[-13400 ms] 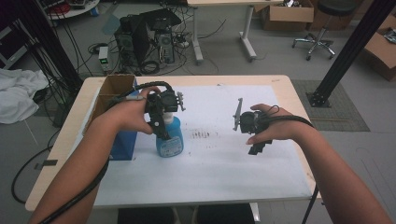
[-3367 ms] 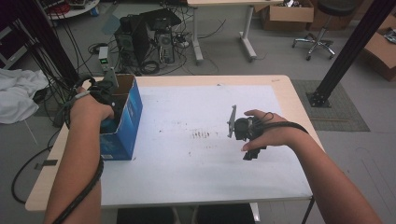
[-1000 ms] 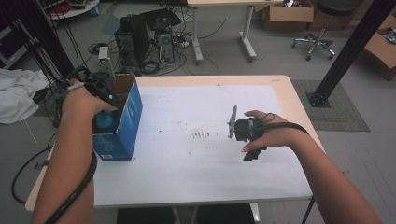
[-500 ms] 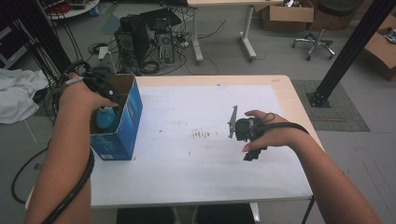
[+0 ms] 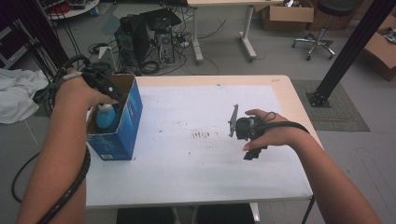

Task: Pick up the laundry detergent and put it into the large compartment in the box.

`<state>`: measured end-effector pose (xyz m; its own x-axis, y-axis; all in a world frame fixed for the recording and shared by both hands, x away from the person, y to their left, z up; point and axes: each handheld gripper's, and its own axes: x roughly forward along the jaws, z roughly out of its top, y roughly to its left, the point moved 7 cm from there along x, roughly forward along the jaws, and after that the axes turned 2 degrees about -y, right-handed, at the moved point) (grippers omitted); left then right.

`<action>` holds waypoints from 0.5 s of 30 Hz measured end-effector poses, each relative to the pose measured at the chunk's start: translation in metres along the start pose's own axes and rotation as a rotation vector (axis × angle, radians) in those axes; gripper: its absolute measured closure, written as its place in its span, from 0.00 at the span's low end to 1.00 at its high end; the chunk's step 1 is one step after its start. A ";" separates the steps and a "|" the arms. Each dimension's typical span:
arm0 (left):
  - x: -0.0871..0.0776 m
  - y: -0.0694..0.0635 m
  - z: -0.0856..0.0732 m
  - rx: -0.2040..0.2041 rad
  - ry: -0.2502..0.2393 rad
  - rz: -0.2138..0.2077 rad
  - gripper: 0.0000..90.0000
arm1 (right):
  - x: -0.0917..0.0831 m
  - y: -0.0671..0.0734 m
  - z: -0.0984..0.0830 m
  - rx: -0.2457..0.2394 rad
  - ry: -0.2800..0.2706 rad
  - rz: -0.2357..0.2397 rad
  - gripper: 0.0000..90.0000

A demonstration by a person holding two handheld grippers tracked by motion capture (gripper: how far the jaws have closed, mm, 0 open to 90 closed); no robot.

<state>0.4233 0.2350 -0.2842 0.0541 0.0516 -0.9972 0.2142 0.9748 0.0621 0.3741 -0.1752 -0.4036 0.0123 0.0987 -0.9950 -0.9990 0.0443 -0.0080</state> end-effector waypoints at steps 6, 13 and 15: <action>-0.007 -0.003 0.000 0.016 -0.003 0.012 0.12 | 0.001 0.000 0.000 0.001 -0.001 0.001 0.18; -0.012 -0.011 -0.001 0.041 0.002 0.014 0.04 | 0.001 0.000 0.000 0.000 0.000 0.003 0.18; -0.015 -0.012 -0.001 0.052 0.002 0.016 0.04 | 0.001 0.000 0.000 0.000 -0.001 0.004 0.18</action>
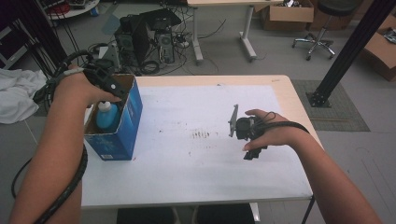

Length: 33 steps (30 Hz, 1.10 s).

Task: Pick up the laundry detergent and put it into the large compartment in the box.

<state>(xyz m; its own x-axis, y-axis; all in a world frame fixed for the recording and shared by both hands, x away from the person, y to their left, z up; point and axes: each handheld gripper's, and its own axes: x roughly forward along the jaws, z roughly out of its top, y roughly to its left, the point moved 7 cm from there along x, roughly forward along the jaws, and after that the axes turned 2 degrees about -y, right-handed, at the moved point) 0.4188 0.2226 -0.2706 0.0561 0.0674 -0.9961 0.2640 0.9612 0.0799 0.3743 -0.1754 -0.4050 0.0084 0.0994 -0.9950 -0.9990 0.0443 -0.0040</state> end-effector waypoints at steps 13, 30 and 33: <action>-0.016 -0.024 0.006 0.159 -0.043 -0.042 0.00 | -0.003 0.000 -0.004 0.009 0.002 0.002 0.18; -0.029 -0.107 0.000 0.632 -0.065 -0.113 0.00 | -0.008 0.002 -0.008 0.020 0.003 0.006 0.18; -0.028 -0.121 -0.003 0.710 -0.073 -0.128 0.00 | -0.009 0.002 -0.008 0.023 0.011 0.004 0.18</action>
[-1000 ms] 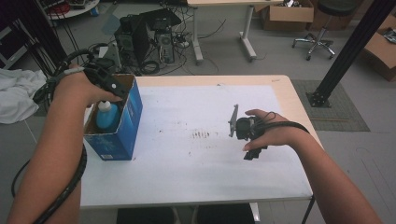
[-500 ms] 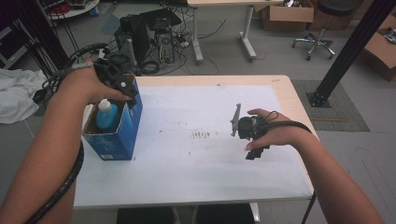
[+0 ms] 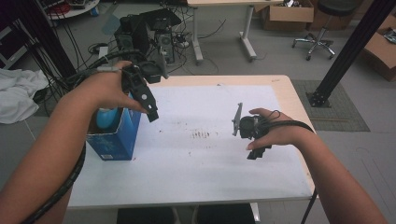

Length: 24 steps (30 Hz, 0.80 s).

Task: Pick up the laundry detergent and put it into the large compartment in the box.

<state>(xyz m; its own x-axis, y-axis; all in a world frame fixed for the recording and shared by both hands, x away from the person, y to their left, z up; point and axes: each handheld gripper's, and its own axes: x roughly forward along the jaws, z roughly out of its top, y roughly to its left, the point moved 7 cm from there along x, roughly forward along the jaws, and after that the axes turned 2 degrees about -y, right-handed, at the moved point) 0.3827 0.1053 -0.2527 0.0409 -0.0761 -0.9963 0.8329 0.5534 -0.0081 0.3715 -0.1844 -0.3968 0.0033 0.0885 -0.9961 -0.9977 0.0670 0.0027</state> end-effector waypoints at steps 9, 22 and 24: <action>0.013 -0.028 0.009 0.214 0.009 -0.045 0.00 | -0.005 0.003 -0.003 0.001 0.009 -0.002 0.18; 0.032 -0.061 0.015 0.488 0.054 -0.080 0.00 | -0.012 -0.001 -0.010 0.016 -0.004 -0.011 0.18; 0.034 -0.063 0.015 0.499 0.061 -0.088 0.00 | -0.011 -0.002 -0.010 0.019 -0.004 -0.010 0.18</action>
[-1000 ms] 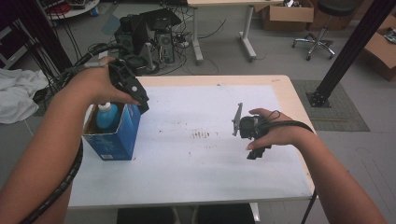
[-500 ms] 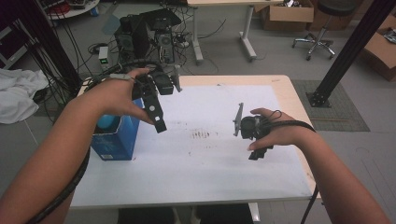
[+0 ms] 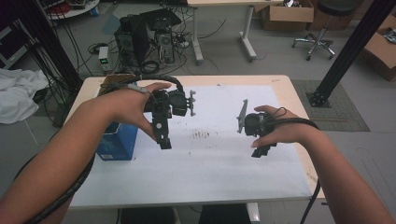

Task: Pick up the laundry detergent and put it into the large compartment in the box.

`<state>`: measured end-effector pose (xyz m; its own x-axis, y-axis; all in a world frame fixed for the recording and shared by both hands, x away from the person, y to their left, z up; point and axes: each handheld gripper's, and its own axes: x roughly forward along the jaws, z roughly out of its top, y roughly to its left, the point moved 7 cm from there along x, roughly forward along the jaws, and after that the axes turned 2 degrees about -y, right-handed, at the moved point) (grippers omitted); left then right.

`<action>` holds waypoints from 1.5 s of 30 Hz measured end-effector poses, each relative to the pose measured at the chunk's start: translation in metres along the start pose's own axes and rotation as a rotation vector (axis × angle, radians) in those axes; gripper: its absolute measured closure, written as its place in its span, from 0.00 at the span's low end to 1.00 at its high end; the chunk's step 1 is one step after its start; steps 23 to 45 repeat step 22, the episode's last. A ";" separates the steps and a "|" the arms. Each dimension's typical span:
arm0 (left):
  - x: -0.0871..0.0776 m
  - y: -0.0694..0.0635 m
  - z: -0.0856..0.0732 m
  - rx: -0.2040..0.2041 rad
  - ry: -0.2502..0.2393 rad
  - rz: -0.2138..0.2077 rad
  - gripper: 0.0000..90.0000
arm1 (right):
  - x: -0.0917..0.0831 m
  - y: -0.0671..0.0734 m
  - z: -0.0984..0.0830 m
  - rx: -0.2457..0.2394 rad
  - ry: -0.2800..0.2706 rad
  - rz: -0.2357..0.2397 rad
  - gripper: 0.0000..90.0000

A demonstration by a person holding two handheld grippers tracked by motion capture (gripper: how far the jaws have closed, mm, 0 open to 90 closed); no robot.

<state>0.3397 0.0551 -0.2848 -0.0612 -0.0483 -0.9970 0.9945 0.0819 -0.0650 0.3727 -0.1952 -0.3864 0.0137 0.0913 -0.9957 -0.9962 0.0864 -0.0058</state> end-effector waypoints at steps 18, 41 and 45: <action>0.006 -0.005 -0.001 0.022 0.001 -0.024 0.00 | 0.000 0.001 0.006 -0.009 0.012 -0.001 0.18; 0.008 -0.004 -0.002 0.016 -0.005 -0.028 0.00 | 0.000 0.000 0.007 -0.012 0.014 -0.001 0.18; 0.008 -0.004 -0.002 0.016 -0.005 -0.028 0.00 | 0.000 0.000 0.007 -0.012 0.014 -0.001 0.18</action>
